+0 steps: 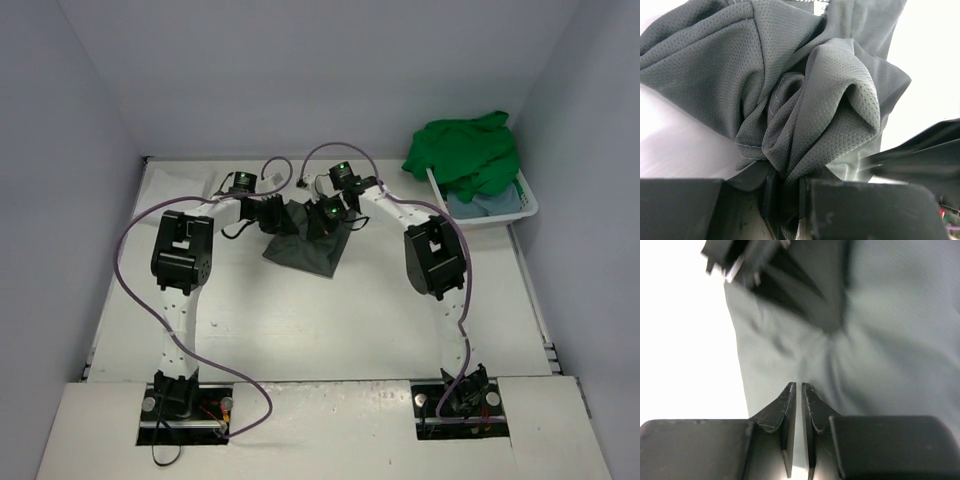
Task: Fold and stack the t-shirts
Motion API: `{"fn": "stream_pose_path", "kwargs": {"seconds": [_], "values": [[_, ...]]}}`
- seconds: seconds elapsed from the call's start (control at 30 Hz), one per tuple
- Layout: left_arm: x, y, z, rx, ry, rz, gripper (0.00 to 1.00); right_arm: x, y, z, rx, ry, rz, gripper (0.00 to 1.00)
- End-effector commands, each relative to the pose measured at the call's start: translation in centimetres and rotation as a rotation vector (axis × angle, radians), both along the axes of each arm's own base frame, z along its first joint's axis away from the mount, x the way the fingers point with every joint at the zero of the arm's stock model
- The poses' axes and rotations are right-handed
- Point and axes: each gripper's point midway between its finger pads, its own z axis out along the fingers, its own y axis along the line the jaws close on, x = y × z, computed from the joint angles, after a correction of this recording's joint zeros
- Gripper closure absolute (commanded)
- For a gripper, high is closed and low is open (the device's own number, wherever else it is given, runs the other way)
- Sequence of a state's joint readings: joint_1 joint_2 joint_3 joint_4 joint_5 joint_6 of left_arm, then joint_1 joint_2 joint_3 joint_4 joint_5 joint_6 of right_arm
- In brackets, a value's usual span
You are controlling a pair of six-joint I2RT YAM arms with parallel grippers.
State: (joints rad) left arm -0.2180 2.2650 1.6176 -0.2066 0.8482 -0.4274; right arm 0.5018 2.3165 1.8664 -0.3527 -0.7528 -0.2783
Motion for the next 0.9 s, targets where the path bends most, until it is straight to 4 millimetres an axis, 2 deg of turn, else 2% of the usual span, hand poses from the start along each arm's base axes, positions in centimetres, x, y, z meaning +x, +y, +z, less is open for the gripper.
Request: {"fn": "stream_pose_path", "kwargs": {"seconds": [0.0,0.07,0.1,0.27,0.43,0.6,0.87], "values": [[1.3,4.1,3.2,0.077,-0.078,0.073,1.0,1.5,-2.3,9.7,0.111,-0.153,-0.016,0.93],[1.6,5.5,4.1,0.089,-0.094,0.095,1.0,1.9,-3.9,10.5,0.121,-0.161,-0.042,0.93],[1.7,5.9,4.3,0.096,-0.107,0.093,1.0,1.8,-4.4,11.8,0.137,-0.179,-0.043,0.93],[2.1,8.5,5.5,0.156,-0.142,0.103,1.0,2.6,-7.3,12.8,0.153,-0.187,-0.089,0.94],[2.6,10.3,7.1,0.217,-0.185,0.104,1.0,2.3,-7.6,12.6,0.171,-0.166,-0.083,0.96],[2.8,12.0,7.4,0.326,-0.217,0.089,1.0,2.1,-7.4,12.6,0.185,-0.156,-0.073,0.97],[4.4,15.2,10.4,0.493,-0.339,0.112,1.0,1.5,-6.8,12.3,0.188,-0.148,-0.053,0.98]]}}
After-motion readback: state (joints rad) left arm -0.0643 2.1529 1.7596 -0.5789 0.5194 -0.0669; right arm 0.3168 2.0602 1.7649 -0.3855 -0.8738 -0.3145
